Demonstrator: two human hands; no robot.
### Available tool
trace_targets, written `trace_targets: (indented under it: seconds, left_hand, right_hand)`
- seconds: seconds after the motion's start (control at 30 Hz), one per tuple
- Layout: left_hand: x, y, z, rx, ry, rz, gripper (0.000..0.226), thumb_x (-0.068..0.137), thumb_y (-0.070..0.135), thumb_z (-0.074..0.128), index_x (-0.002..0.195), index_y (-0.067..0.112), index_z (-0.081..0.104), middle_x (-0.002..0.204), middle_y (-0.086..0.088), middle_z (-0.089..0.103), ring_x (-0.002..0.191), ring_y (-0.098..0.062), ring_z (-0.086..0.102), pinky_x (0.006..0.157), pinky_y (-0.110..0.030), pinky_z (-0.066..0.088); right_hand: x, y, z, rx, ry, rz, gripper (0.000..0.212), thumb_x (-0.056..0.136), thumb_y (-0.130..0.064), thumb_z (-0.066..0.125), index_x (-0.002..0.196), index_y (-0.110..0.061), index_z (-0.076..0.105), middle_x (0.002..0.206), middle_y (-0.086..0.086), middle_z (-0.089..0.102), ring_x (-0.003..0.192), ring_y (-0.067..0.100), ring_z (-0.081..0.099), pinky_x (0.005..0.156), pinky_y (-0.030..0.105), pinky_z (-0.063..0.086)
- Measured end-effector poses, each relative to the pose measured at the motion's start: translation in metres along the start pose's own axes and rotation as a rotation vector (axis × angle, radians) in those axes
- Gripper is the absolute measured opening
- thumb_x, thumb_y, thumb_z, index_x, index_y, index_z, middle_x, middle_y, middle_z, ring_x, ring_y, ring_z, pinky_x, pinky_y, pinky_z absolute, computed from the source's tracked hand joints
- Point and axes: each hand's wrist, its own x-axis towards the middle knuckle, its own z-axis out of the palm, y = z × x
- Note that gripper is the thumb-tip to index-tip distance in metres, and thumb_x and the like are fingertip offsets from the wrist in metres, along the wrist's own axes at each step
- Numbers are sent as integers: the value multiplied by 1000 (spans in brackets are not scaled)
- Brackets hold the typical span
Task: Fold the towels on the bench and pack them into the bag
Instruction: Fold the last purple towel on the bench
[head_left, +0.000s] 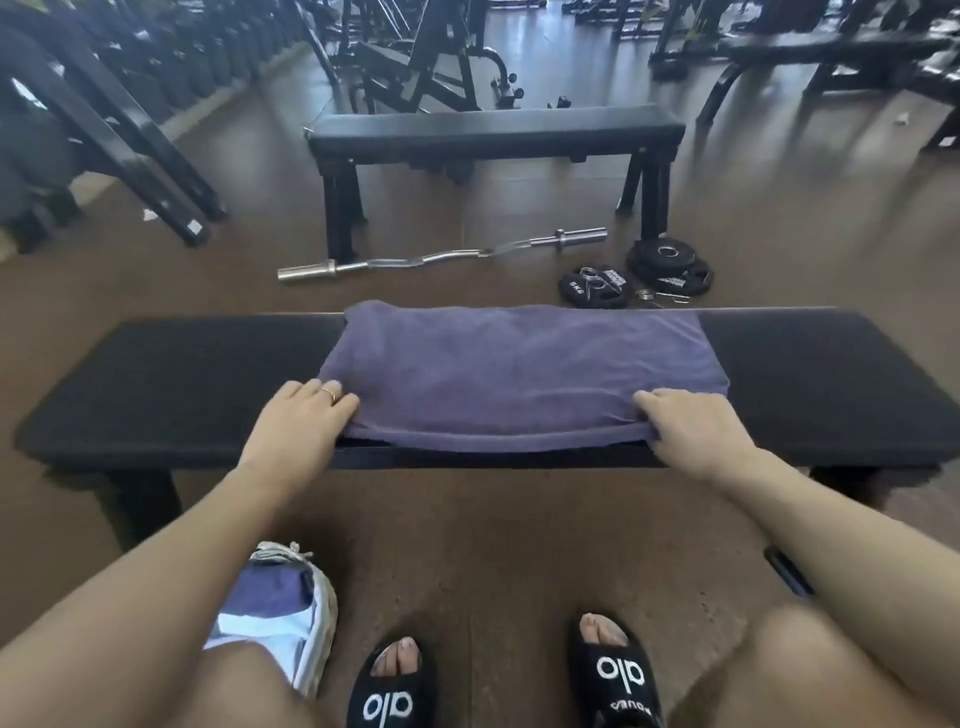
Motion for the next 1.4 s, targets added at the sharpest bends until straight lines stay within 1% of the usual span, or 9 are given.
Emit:
trace_targets:
  seconds: [0.27,0.37,0.53,0.63,0.8,0.9,1.03,1.17,1.4]
  left_hand:
    - [-22,-1,16,-7,-85,-138,38,50,-7,83,72,12,58,68,-10,56,62,-36,58,57,-38,37]
    - [-26,-4,17,-6,-126,-134,40,52,-5,82,71,17,53,60,-3,56,56,-32,61,56,-35,31]
    - [-28,-2,20,-13,-178,-134,43,52,-5,77,75,18,49,55,-2,58,51,-33,60,56,-32,23]
    - [-31,-3,24,-8,-221,-140,42,56,-2,77,80,18,49,57,-3,61,53,-33,62,56,-32,24]
    - [-29,-10,15,32,-327,-195,33,76,11,73,82,23,44,76,0,66,71,-29,66,63,-35,31]
    - [-18,-17,4,21,-308,-312,16,82,9,65,84,19,52,86,-5,66,84,-32,67,67,-37,38]
    - [25,-41,-21,-13,-234,-447,8,87,10,62,89,18,63,93,-8,64,90,-34,65,74,-37,42]
    - [77,-84,-56,-54,-50,-560,14,84,5,63,95,11,69,97,-20,65,93,-43,65,73,-41,44]
    - [130,-139,-114,19,200,-631,16,87,-3,56,100,0,65,96,-31,62,88,-51,63,74,-50,47]
  right_hand:
    - [-7,9,5,89,-83,46,26,80,-18,62,100,-24,46,102,-2,59,91,27,64,61,36,43]
    - [-9,11,6,172,-163,62,34,80,-20,63,109,-25,45,108,-1,59,97,26,63,67,36,45]
    - [-14,6,8,196,-286,100,71,83,-26,65,143,-26,27,126,0,56,112,25,61,84,40,53]
    - [-18,7,8,189,-295,123,66,87,-23,64,141,-30,26,120,0,57,107,23,62,81,37,53]
    - [-23,20,2,126,-195,199,28,85,-18,60,109,-25,45,104,0,61,91,25,62,73,38,52]
    - [-10,28,-8,68,-117,252,10,84,-15,59,93,-18,58,99,5,66,86,27,60,69,35,47]
    - [33,42,-43,67,58,301,17,83,-6,55,96,-10,66,104,15,66,98,37,63,73,38,46]
    - [76,60,-104,98,226,428,27,81,4,51,98,-10,66,104,23,64,93,45,62,74,40,45]
    - [117,76,-180,248,529,553,39,82,6,46,112,-5,68,107,33,63,100,53,60,88,50,51]
